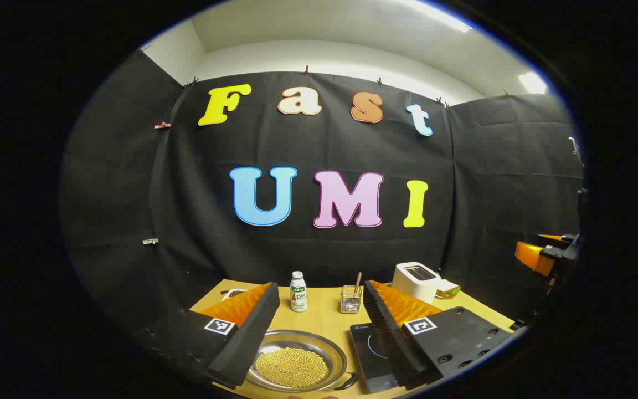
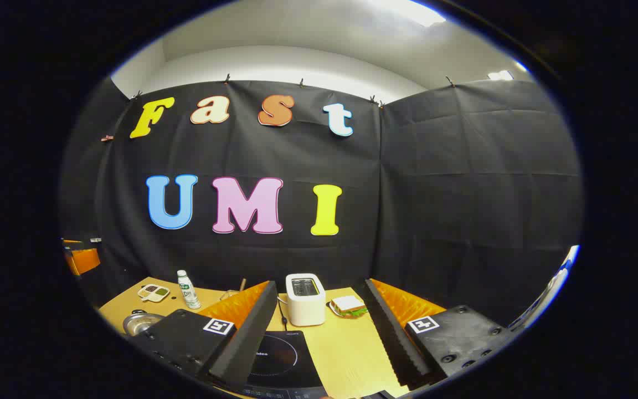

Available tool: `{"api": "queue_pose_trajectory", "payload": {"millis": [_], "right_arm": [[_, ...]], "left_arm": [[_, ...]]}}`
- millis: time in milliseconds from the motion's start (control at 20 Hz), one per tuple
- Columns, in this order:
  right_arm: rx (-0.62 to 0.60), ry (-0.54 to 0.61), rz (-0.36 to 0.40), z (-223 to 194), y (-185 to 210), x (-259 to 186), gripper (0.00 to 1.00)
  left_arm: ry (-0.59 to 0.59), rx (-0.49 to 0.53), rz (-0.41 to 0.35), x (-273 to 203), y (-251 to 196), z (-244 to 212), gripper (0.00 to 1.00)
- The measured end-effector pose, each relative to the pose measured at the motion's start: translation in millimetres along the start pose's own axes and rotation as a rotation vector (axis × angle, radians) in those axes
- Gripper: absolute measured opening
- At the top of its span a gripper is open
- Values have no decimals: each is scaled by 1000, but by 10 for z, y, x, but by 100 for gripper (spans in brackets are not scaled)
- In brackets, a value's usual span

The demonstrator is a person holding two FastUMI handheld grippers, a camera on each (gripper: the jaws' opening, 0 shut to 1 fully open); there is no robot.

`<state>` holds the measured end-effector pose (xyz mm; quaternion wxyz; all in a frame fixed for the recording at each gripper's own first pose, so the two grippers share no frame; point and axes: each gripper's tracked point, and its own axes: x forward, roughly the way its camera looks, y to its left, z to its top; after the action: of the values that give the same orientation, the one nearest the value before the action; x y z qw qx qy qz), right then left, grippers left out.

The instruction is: First push the handle of the pot to place it horizontally, then grasp the pot with both hands and set it on the induction cooktop.

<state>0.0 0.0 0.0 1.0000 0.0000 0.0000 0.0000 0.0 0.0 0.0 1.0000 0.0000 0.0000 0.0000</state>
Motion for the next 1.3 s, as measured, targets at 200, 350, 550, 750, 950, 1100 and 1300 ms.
{"api": "queue_pose_trajectory", "payload": {"millis": [200,350,550,750,950,1100,1300], "right_arm": [[14,6,-14,-85,-5,12,98],[26,27,3,-146,41,4,98],[16,13,-1,-140,45,-8,98],[19,3,-2,-145,82,-91,98],[7,7,13,-156,135,-175,98],[1,5,21,-141,161,-183,98],[5,6,35,-116,212,-189,98]], "left_arm": [[11,-5,-8,-16,10,-62,95],[20,-17,-11,-14,-18,-115,95],[36,-25,-43,-16,-51,-219,95],[45,-33,-64,-44,-44,-276,95],[61,-24,-59,-76,9,-350,95],[71,-37,-60,-88,31,-380,95],[106,-60,-71,-83,63,-474,95]]}}
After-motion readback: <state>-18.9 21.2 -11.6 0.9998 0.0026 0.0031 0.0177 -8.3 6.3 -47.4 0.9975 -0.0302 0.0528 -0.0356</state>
